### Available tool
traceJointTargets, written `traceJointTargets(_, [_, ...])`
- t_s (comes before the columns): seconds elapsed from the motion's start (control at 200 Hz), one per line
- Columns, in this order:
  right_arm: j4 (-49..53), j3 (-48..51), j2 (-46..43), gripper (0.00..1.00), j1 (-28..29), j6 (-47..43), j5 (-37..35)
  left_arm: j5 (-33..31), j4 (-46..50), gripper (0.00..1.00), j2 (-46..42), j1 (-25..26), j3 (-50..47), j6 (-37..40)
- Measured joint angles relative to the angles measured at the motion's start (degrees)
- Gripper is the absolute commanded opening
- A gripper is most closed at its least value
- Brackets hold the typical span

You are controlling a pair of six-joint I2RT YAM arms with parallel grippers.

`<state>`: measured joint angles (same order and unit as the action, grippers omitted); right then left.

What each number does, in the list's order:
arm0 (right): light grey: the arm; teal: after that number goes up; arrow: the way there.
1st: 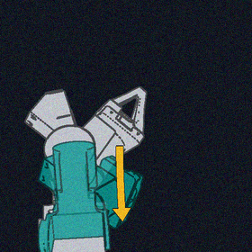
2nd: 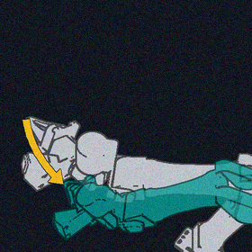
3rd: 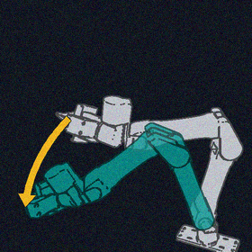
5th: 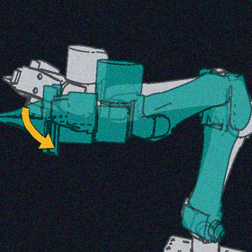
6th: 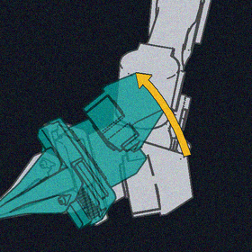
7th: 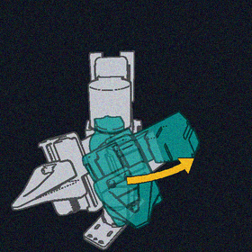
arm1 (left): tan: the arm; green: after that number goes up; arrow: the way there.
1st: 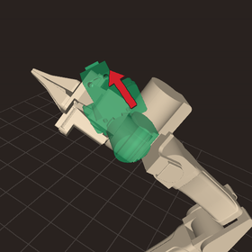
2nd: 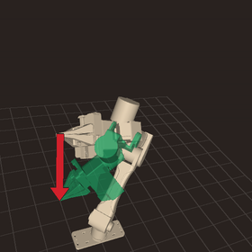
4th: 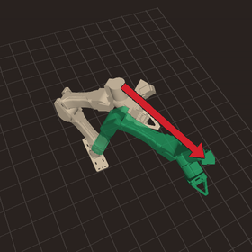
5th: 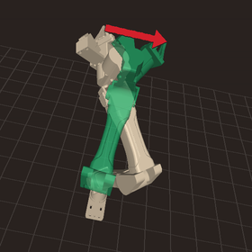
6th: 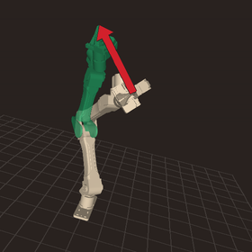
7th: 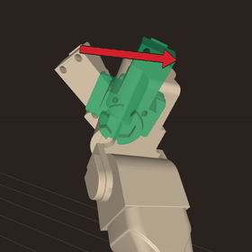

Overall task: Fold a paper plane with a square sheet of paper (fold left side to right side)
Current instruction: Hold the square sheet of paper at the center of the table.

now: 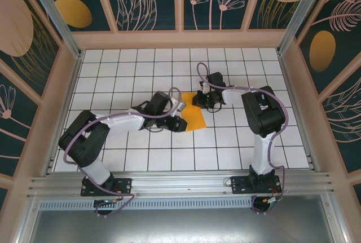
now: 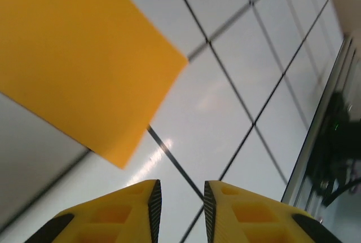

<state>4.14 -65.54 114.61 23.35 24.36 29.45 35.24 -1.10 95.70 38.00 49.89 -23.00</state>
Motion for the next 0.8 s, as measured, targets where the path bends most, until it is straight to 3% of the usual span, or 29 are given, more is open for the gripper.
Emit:
traceJointTargets(0.185, [0.0, 0.0, 0.0, 0.03, 0.0, 0.0, 0.0, -0.8, -1.2, 0.28, 6.3, -4.6, 6.5, -2.4])
traceJointTargets(0.435, [0.0, 0.0, 0.0, 0.03, 0.0, 0.0, 0.0, -1.2, -3.4, 0.28, 15.2, -4.6, 11.9, -4.3])
traceJointTargets(0.801, [0.0, 0.0, 0.0, 0.03, 0.0, 0.0, 0.0, -2.6, -3.4, 0.29, 18.8, -3.1, 12.5, -4.3])
